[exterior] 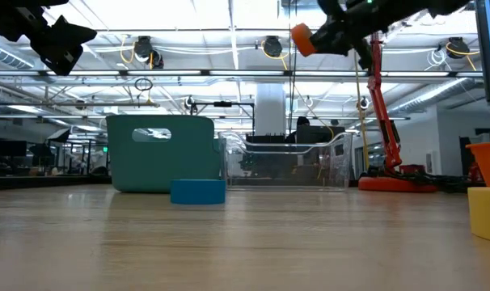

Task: Pick and place Stapler, Stapler remover, tape
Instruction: Put the orange tape into the transparent bin

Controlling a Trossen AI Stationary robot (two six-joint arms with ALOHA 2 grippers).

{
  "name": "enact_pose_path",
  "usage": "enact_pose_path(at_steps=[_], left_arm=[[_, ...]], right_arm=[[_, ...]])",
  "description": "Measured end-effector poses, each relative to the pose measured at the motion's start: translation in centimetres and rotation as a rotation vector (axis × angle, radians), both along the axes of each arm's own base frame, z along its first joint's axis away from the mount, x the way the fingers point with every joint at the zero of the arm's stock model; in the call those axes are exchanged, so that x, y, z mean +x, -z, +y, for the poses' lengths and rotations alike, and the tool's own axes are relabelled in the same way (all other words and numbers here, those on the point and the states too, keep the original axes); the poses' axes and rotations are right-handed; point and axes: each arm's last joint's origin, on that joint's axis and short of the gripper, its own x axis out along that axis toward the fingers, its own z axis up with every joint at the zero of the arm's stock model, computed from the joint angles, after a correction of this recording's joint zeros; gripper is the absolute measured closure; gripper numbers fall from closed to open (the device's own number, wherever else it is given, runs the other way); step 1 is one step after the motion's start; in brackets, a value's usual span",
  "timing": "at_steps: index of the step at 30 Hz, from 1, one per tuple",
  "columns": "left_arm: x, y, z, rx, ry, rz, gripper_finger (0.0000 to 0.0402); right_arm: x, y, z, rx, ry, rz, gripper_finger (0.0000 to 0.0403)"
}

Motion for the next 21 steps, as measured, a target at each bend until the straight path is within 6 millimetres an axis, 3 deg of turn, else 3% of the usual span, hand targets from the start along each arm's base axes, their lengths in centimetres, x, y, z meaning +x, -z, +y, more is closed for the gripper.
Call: enact_pose_path(at_steps=[5,13,21], left_arm=[[0.0,0.0,0.1,-0.027,-0.042,0.003,0.0176],[0.0,0.0,0.1,-0.061,-0.060,0.009,0.0176],[0.0,0.1,0.2,-0.059,-0.062,0.019,0.0176]], right_arm=[[2.1,-1.0,-1.9,0.038,-0.029,0.212,0.0372],[4.3,-0.8,-5.5,0.127,-0.060,0.536,0.0372],[5.9,2.8,-8.2,0.211,-0.117,0.709,0.0372]])
